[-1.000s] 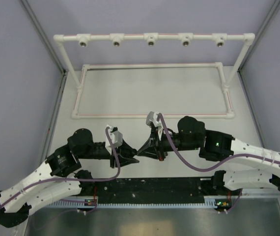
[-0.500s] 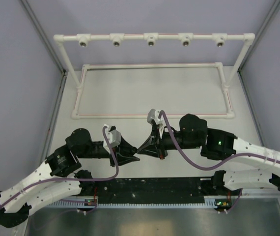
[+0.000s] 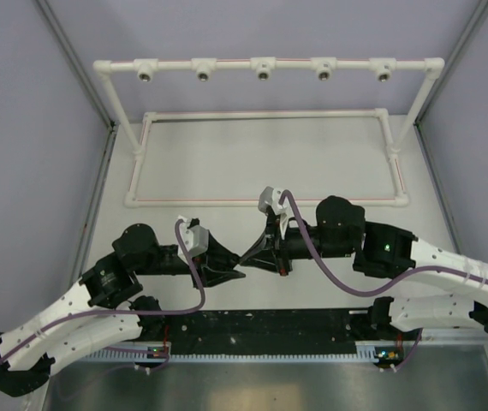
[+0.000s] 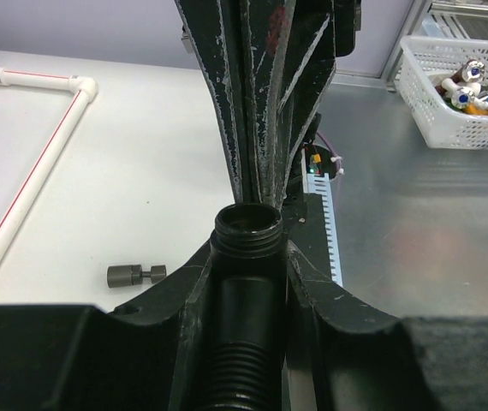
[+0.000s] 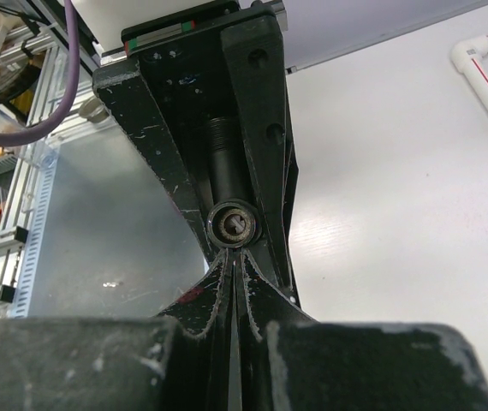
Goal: Install the water faucets
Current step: Adjust the water faucet.
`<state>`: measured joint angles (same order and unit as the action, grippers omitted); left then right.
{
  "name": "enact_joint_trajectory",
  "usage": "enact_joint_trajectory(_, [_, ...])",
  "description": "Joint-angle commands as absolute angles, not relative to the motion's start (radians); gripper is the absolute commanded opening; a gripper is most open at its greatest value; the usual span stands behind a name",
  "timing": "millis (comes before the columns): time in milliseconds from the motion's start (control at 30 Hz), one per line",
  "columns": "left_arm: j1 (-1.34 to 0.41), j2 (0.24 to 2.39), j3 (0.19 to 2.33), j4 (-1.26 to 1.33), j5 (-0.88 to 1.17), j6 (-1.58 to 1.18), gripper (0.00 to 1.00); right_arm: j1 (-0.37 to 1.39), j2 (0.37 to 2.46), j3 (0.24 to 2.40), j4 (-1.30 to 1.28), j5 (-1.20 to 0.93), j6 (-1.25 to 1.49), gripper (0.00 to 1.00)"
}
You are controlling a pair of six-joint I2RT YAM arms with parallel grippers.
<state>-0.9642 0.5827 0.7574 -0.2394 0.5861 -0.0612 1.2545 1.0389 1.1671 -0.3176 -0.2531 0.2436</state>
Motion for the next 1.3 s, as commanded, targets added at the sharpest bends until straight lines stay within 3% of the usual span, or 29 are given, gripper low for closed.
enact_joint_trajectory(0, [-0.977, 0.606, 0.719, -0.305, 0.611, -0.058, 0.0, 1.258, 1.006, 1.284, -0.054, -0.225, 0.235, 0.0])
enact_joint_trajectory(133, [-0.977, 0.606, 0.721, -0.313, 0.604, -0.055, 0.0, 1.258, 1.006, 1.285, -0.066, -0.216, 0.235, 0.01])
enact_joint_trajectory(200, [-0.977, 0.609, 0.724, -0.322, 0.6, -0.051, 0.0, 1.258, 1.012, 1.292, -0.09, -0.206, 0.229, 0.11])
enact_joint_trajectory(300, [-0.977, 0.611, 0.736, -0.344, 0.594, -0.041, 0.0, 1.258, 1.012, 1.292, -0.143, -0.198, 0.21, 0.37])
enact_joint_trajectory(400, [-0.977, 0.617, 0.747, -0.348, 0.617, -0.04, 0.0, 1.258, 1.011, 1.269, -0.178, -0.206, 0.177, 0.46])
enact_joint_trajectory(533, [-0.977, 0.617, 0.761, -0.345, 0.647, -0.038, 0.0, 1.258, 0.994, 1.224, -0.201, -0.236, 0.134, 0.48])
enact_joint_trajectory(767, [-0.977, 0.618, 0.788, -0.345, 0.724, -0.043, 0.0, 1.259, 0.985, 1.169, -0.282, -0.308, 0.006, 0.61])
enact_joint_trajectory(1267, [-0.977, 0.624, 0.805, -0.357, 0.713, -0.037, 0.0, 1.259, 1.042, 1.117, -0.261, -0.393, 0.025, 0.58])
